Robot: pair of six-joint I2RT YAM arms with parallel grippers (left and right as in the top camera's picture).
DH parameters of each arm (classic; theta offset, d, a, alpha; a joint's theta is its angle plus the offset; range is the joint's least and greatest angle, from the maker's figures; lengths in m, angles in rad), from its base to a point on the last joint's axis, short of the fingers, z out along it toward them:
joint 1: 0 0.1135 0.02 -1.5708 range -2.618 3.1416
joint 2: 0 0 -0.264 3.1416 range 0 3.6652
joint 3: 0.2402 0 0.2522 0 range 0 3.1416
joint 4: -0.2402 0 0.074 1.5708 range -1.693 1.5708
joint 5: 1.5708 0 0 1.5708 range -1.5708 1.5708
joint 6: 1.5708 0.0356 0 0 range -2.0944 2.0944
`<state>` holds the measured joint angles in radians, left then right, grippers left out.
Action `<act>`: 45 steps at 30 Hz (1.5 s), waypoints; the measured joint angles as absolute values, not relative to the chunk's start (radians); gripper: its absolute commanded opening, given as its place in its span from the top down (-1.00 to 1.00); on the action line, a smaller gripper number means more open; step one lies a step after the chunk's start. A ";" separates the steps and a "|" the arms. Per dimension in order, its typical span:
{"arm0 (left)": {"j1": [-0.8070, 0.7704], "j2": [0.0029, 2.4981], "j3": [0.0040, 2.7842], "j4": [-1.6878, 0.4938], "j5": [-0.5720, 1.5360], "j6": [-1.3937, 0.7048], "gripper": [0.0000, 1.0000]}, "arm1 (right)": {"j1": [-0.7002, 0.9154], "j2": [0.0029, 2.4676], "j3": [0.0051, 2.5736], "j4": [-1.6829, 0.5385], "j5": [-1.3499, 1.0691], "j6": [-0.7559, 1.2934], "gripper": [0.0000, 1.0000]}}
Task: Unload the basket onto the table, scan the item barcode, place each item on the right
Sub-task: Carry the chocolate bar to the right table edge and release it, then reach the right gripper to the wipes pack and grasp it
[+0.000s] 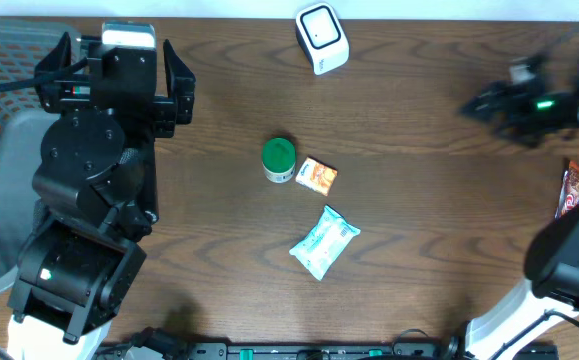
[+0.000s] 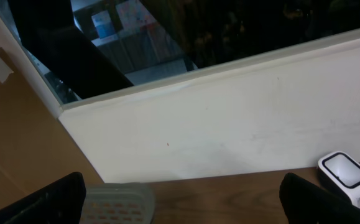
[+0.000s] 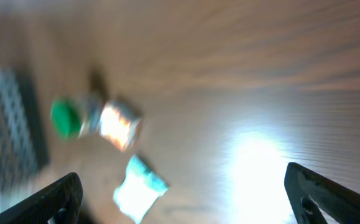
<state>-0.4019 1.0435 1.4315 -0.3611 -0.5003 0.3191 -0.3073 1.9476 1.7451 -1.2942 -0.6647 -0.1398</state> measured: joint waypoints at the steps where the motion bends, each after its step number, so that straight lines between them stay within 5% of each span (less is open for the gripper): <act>1: -0.402 1.044 1.431 -0.361 -0.500 0.319 -1.00 | -0.268 1.948 1.716 -1.293 -0.684 -0.164 -0.99; 15: -0.402 1.044 1.431 -0.361 -0.500 0.319 -1.00 | 0.282 1.965 1.499 -1.196 -0.719 -0.201 -0.93; 30: -0.402 1.044 1.431 -0.361 -0.500 0.319 -1.00 | 0.810 1.965 1.490 -1.135 -0.052 0.081 -0.98; 40: -0.402 1.044 1.431 -0.361 -0.500 0.319 -1.00 | 0.953 1.974 1.366 -1.031 0.125 0.142 -0.98; 45: -0.402 1.044 1.431 -0.361 -0.500 0.319 -1.00 | 0.965 1.974 1.310 -1.019 0.163 0.150 -0.68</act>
<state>-0.4019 1.0435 1.4315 -0.3607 -0.5003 0.3187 0.9646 1.9739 1.3102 -1.0187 0.1627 0.1497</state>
